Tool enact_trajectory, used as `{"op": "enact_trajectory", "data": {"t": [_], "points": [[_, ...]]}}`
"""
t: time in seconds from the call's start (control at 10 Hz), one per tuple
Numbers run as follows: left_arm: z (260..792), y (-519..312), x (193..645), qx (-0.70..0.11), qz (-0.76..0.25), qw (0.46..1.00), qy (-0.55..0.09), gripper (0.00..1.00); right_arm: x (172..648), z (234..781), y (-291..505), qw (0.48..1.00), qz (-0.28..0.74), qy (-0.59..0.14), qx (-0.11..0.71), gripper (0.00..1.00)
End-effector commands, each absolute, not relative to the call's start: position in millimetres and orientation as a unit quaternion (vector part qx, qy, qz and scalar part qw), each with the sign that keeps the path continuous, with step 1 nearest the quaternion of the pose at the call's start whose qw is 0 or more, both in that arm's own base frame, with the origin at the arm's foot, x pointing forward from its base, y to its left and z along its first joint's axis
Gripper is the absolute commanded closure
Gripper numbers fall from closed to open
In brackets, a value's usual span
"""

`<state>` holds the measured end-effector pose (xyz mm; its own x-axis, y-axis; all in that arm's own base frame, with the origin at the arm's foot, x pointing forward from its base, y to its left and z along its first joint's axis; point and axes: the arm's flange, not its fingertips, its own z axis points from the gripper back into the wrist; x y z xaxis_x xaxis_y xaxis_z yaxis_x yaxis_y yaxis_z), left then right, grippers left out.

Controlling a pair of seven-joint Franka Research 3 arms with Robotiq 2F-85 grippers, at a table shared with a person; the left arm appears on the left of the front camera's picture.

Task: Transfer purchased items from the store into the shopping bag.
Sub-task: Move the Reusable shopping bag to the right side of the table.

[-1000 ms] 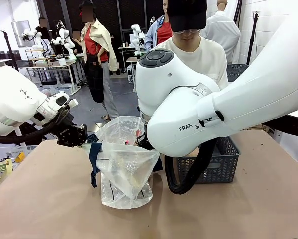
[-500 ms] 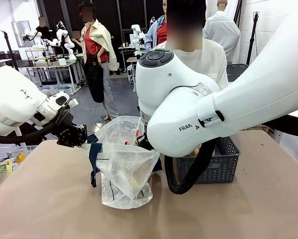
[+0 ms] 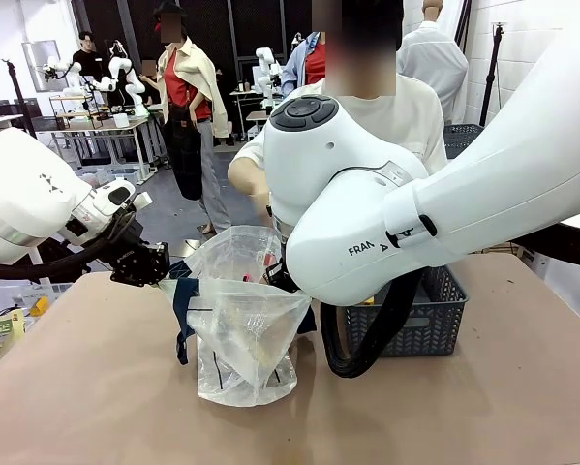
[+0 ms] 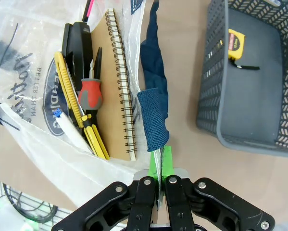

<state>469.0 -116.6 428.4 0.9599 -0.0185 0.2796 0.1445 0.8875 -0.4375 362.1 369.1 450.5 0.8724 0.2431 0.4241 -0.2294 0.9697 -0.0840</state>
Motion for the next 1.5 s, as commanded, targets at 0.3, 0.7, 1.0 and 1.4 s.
{"op": "enact_trajectory", "data": {"t": [0.3,0.7,1.0,1.4], "points": [[430.4,-112.7,469.1,-0.231,-0.039,0.963,-0.136,1.00,362.4,451.2,367.8,0.968,0.120,-0.221,-0.017,1.00],[430.4,-112.7,469.1,-0.231,-0.039,0.963,-0.136,1.00,362.4,451.2,367.8,0.968,0.120,-0.221,-0.017,1.00],[430.4,-112.7,469.1,-0.231,-0.039,0.963,-0.136,1.00,362.4,451.2,367.8,0.968,0.120,-0.221,-0.017,1.00],[430.4,-112.7,469.1,-0.231,-0.039,0.963,-0.136,1.00,362.4,451.2,367.8,0.968,0.120,-0.221,-0.017,1.00]]}}
